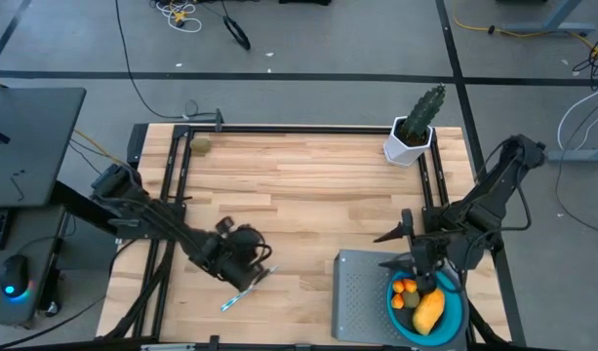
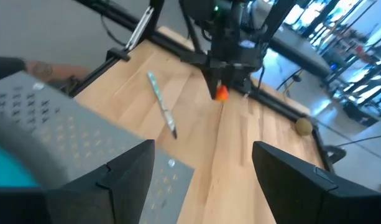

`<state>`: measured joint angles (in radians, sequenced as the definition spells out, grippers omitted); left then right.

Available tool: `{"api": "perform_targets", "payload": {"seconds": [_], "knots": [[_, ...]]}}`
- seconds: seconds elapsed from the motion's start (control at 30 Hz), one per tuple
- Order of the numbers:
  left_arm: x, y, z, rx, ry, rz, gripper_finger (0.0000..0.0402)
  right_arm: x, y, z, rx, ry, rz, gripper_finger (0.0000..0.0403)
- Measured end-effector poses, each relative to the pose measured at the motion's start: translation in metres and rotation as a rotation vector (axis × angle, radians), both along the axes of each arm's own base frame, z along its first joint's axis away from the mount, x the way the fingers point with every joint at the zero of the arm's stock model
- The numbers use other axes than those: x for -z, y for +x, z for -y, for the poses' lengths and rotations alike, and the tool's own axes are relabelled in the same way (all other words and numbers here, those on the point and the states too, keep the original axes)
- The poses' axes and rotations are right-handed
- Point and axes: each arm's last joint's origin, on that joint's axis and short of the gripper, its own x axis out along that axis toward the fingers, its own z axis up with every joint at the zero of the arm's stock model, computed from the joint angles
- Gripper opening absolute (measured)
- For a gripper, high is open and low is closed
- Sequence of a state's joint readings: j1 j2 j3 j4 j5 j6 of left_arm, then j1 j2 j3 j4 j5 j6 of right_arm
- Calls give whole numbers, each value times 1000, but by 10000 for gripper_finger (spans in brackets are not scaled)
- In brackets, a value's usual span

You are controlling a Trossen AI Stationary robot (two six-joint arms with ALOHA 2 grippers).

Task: Pick & Place Fruit
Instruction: Put the yellow pear into the blue strainer bowl on the shelf

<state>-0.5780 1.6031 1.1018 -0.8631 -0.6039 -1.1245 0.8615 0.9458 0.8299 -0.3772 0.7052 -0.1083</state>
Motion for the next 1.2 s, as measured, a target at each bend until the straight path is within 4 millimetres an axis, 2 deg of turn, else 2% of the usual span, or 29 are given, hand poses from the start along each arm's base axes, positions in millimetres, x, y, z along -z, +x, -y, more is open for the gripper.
{"api": "perform_targets", "payload": {"seconds": [0.2, 0.3, 0.4, 0.63, 0.77, 0.9, 1.03, 1.2], "knots": [[-56, 34, -3, 163, 453, 189, 125, -8, 16, 4, 69, 32, 89, 281], [-75, 50, -1, 249, 703, 199, 122, -14, 23, 9, 125, 73, 146, 281], [-91, 65, -4, 303, 871, 181, 127, -20, 30, 15, 165, 112, 197, 281], [-116, 90, -28, 402, 990, 238, 128, -27, 44, 30, 145, 193, 242, 281], [-130, 97, -37, 420, 1001, 370, 122, -28, 50, 40, 129, 223, 246, 281], [-142, 100, -33, 615, 1066, 532, 123, -32, 55, 46, 117, 242, 273, 281], [-140, 101, -25, 878, 1251, 471, 128, -33, 57, 48, 43, 286, 270, 281], [-136, 100, -23, 942, 1332, 380, 127, -31, 59, 44, -86, 351, 227, 281]]}}
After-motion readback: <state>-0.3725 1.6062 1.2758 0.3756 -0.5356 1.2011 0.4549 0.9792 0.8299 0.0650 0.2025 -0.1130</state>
